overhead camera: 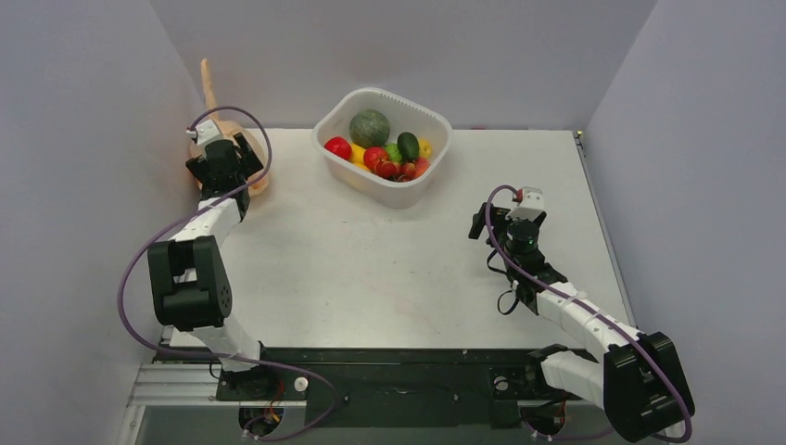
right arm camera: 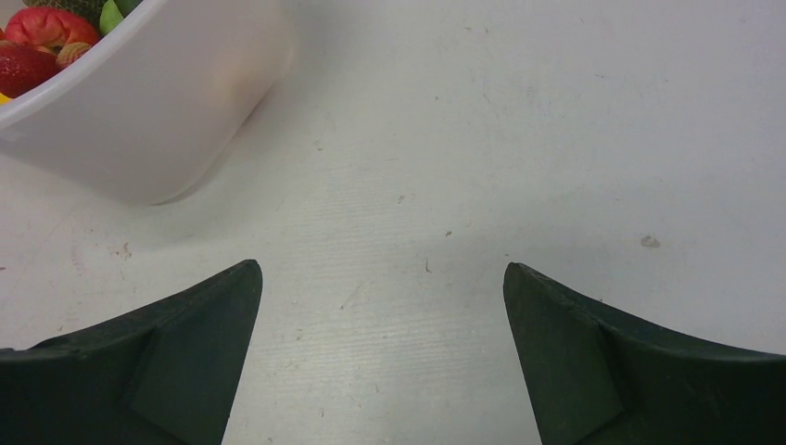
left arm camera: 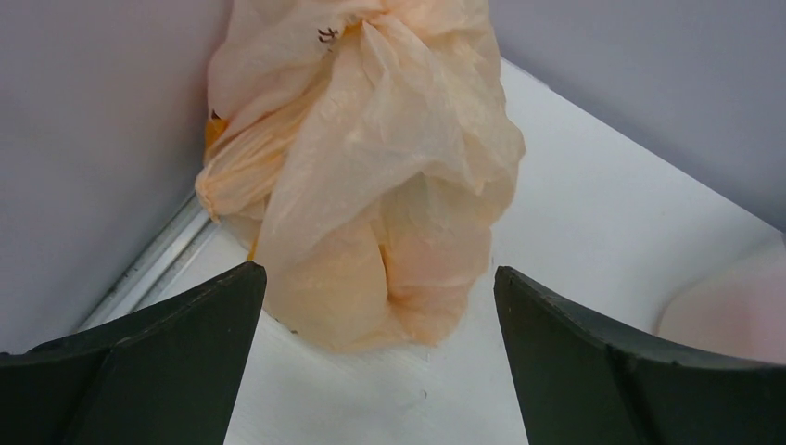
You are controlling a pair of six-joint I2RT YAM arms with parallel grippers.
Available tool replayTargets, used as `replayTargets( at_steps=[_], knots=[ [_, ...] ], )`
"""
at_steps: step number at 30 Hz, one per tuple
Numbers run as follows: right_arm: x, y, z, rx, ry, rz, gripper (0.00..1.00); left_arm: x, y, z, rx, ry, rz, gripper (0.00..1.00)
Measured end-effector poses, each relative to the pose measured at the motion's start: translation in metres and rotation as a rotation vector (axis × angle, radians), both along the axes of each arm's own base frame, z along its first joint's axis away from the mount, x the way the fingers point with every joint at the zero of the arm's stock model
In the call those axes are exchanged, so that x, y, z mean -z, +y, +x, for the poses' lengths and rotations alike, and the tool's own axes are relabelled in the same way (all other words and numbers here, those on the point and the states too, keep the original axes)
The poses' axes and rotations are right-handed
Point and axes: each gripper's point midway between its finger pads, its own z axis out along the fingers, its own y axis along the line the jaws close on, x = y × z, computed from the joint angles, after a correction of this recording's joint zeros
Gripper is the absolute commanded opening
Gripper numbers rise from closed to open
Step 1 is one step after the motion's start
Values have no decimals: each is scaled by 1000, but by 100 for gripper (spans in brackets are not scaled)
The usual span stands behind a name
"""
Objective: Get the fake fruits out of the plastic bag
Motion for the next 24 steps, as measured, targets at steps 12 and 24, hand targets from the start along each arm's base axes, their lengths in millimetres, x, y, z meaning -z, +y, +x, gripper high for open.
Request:
replayTargets(
  at_steps=[12,24],
  knots=[
    [-2,2,0,-18,-9,-11,99,-13,41,73,-98,-52,161,86],
    [-2,3,0,-27,-9,-23,99,23,36,79,-18,60,80,12]
  ],
)
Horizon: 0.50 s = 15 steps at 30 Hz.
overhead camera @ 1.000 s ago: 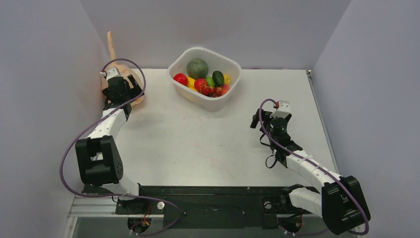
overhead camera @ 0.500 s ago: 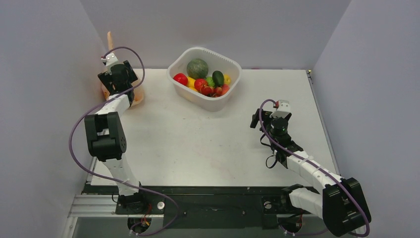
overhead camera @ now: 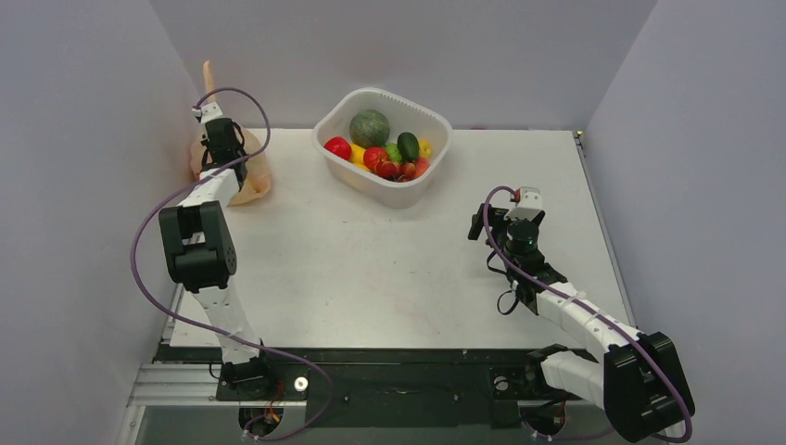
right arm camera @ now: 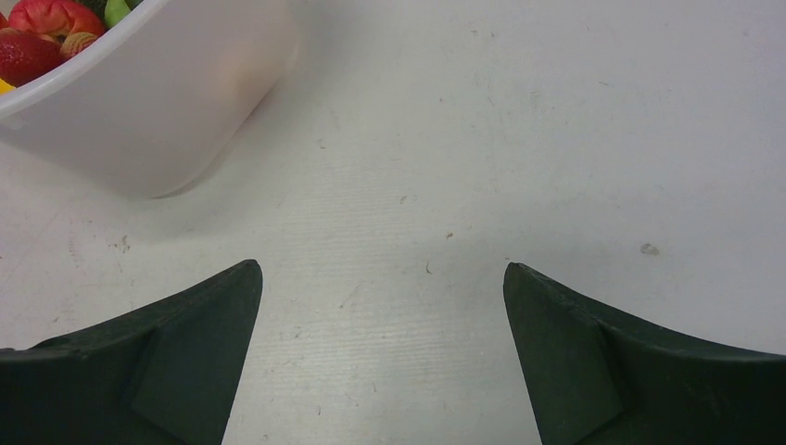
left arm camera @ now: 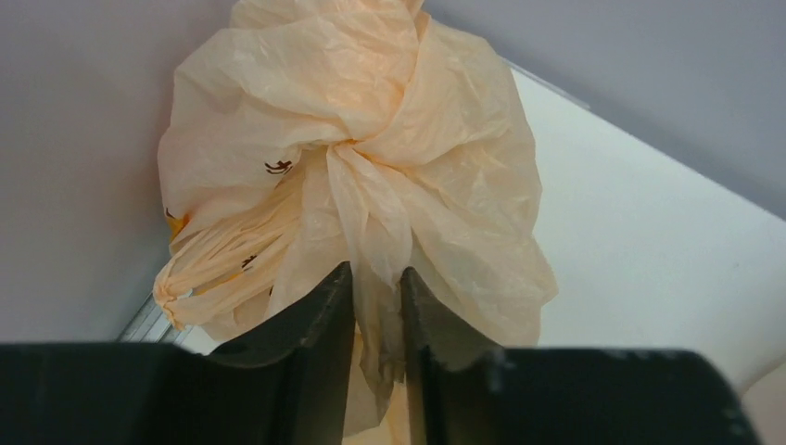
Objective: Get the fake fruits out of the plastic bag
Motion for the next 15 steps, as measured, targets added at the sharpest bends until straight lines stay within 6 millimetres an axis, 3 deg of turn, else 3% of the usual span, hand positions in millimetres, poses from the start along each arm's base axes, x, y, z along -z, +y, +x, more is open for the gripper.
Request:
replayTargets(
  at_steps=[3,9,12,15],
  knots=[
    [0,0,0,0,0,-1,98,10,-3,-5,4,56,-24,1],
    [0,0,0,-1,0,-1,98,38,-17,-26,17,189,-106,0],
    [-1,0,0,-1,-3,-1,98,47,-31,-40,38,234,-141,0],
    [-3,0,1,-2,-10,0,98,49,-61,-66,85,277,-153,0]
  ],
)
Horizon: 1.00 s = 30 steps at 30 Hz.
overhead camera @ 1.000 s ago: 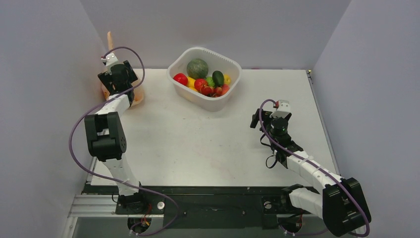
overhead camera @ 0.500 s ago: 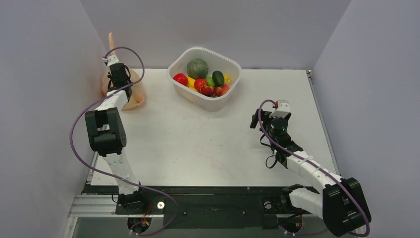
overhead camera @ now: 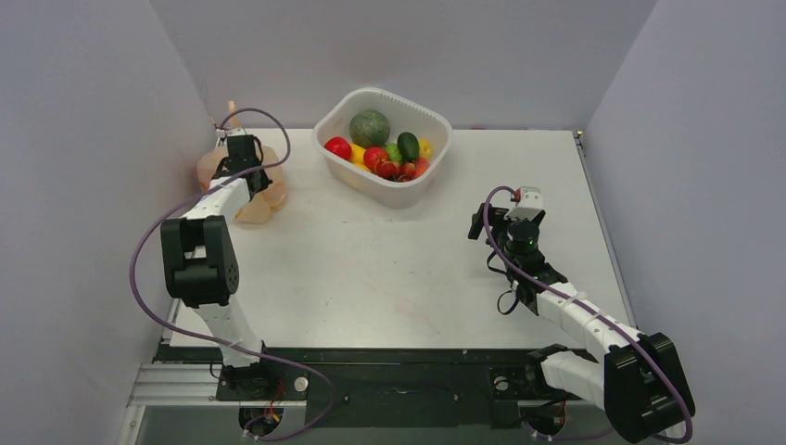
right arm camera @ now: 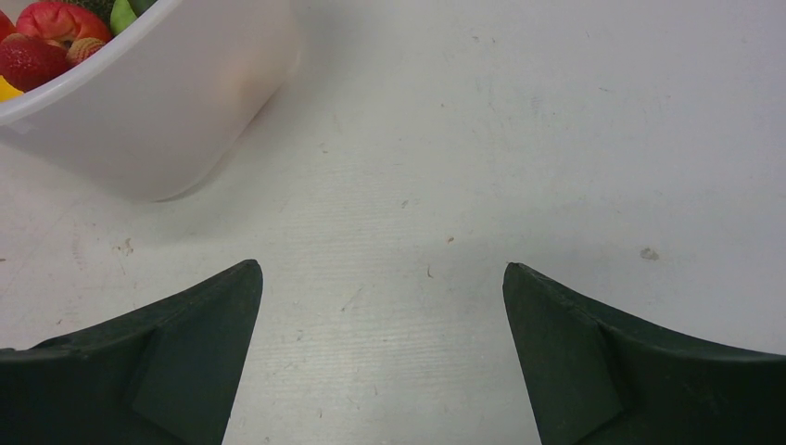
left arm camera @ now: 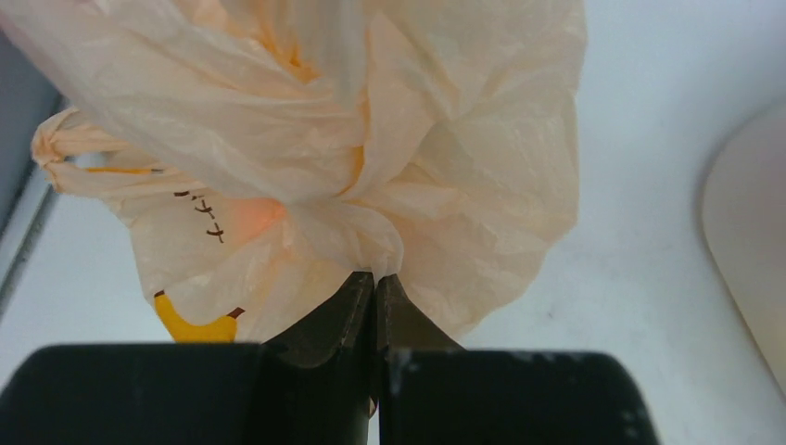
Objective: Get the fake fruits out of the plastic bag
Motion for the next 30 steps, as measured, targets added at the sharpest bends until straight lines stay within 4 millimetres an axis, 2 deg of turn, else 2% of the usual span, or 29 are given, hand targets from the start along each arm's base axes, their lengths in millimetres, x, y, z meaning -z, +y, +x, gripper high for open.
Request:
replayTargets(
  at_steps=[5,8,15,19,24,27,29,30],
  knots=[
    [0,0,0,-1,-2,-4,98,-13,-71,-35,135,14,-22,0],
    [-1,0,1,-2,-5,-6,98,-22,-112,-64,216,6,-54,0],
    [-4,0,0,-3,-14,-6,98,-25,-148,-135,251,-14,-203,0],
    [-5,0,0,-4,-18,-4,98,-23,-175,-171,296,-24,-313,0],
    [-7,0,-1,-8,-26,0,98,-12,-223,-207,395,18,-462,0],
    [-6,0,-1,-8,-27,1,98,-13,-261,-224,482,44,-536,0],
    [-7,0,-1,-8,-27,1,98,-17,-286,-233,545,45,-577,7],
    [-6,0,-1,-8,-27,1,98,-18,-296,-238,574,51,-589,14]
  ],
)
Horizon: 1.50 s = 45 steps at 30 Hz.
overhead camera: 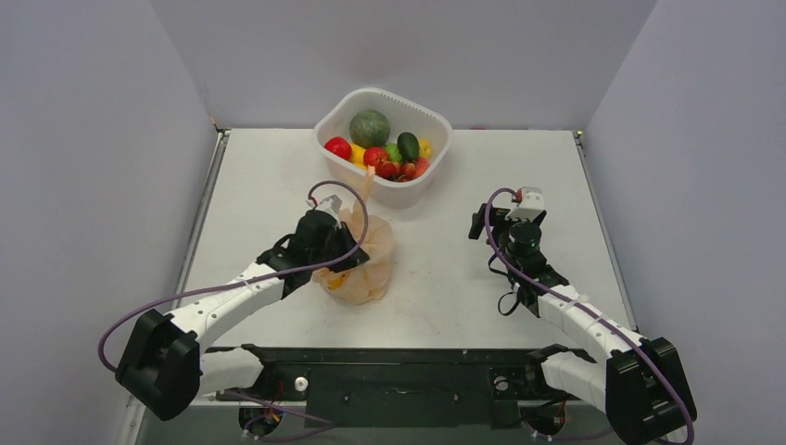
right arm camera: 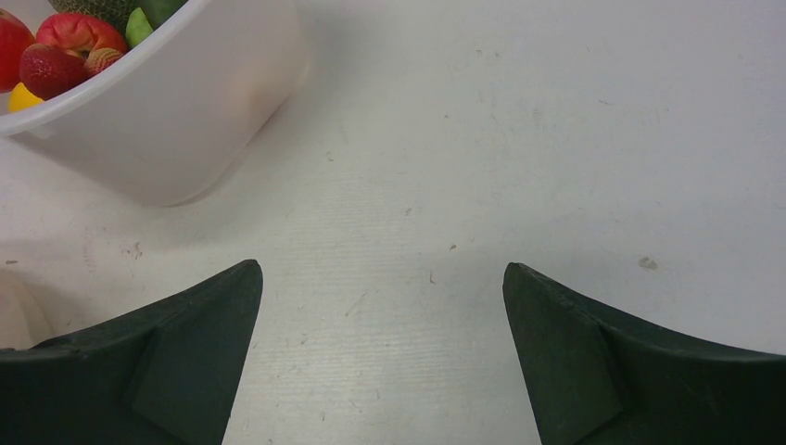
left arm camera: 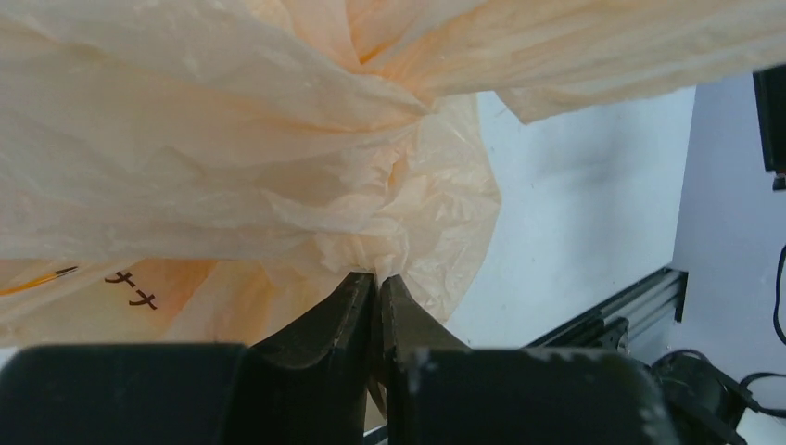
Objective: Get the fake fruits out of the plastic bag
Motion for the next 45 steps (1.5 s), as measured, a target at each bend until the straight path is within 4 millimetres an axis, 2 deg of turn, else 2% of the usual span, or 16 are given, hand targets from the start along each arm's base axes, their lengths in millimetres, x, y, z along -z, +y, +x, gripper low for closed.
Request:
replayTargets(
  at_steps=[4,6,8,13,16,20,23,25,27,30,32,34,39,45],
  knots=[
    [0,0,0,0,0,0,98,-6,-33,-16,104,0,1,34],
    [0,0,0,0,0,0,98,-18,-44,-21,148,-32,2,41],
    [0,0,0,0,0,0,98,-29,-47,-23,170,-68,0,44],
    [1,1,0,-4,3,0,98,-59,-25,-31,178,-170,49,48],
    [4,3,0,-15,11,0,98,-89,-5,-30,152,-259,112,48],
    [4,7,-1,-31,14,3,98,-132,22,-14,89,-393,219,52],
    [5,9,-1,-41,15,5,98,-148,32,3,82,-466,323,53],
    [6,10,-1,-49,19,6,98,-144,31,16,131,-495,417,54],
    [9,11,-1,-51,28,3,98,-128,23,28,212,-497,518,54],
    [15,13,-1,-59,46,-3,98,-83,4,43,374,-450,683,54],
    [16,14,-2,-63,49,-4,98,-48,-1,46,486,-404,784,54],
    [16,14,-2,-65,48,-6,98,-31,-1,45,549,-392,840,55],
    [15,15,-2,-70,48,-10,98,-20,10,41,614,-420,907,57],
    [16,21,-2,-87,55,-29,98,-23,5,39,651,-438,888,60]
  ],
)
